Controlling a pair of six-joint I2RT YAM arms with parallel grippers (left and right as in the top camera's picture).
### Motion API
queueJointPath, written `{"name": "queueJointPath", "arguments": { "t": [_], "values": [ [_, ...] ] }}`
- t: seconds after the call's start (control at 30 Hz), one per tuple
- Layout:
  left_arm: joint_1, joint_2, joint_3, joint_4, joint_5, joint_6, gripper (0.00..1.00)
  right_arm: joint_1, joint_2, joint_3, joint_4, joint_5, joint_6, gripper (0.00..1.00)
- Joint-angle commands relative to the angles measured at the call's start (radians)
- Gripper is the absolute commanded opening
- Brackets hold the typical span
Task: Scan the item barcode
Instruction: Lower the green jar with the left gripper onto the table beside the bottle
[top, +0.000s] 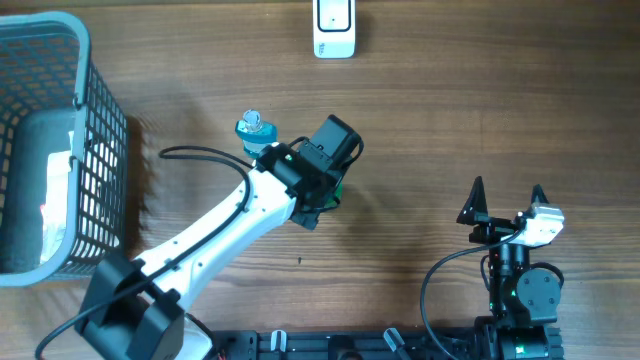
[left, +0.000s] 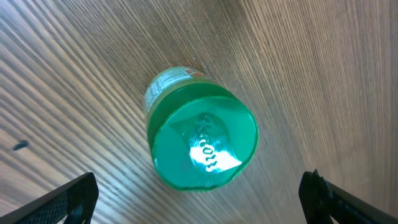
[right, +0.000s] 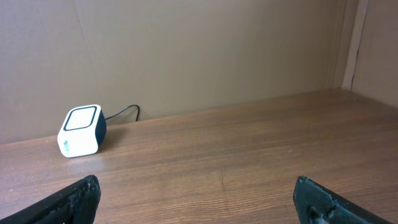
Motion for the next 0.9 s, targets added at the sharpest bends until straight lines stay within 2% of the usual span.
{"name": "queueJointPath", "arguments": {
  "t": [0.0,0.3,0.67,0.87],
  "values": [
    [0.001,0.064,0.009,0.018,-0.009,-0.057,1.0,-0.003,-0.004,-0.001,0.005,-0.016,-0.018,1.0],
    [0.059,0.137,0.009,0.045,0.005,-0.056,1.0,-0.003,-0.004,-0.001,0.005,-0.016,-0.018,1.0],
    [0.088,0.204,0.009,0.127,0.158,-0.053,1.0,-0.003,-0.004,-0.001,0.005,-0.016,-0.018,1.0],
    [0.089,0.207,0.009,0.115,0.163,-0.052,0.98,-0.003,-0.004,-0.001,0.005,-0.016,-0.017,1.0]
  ]
}}
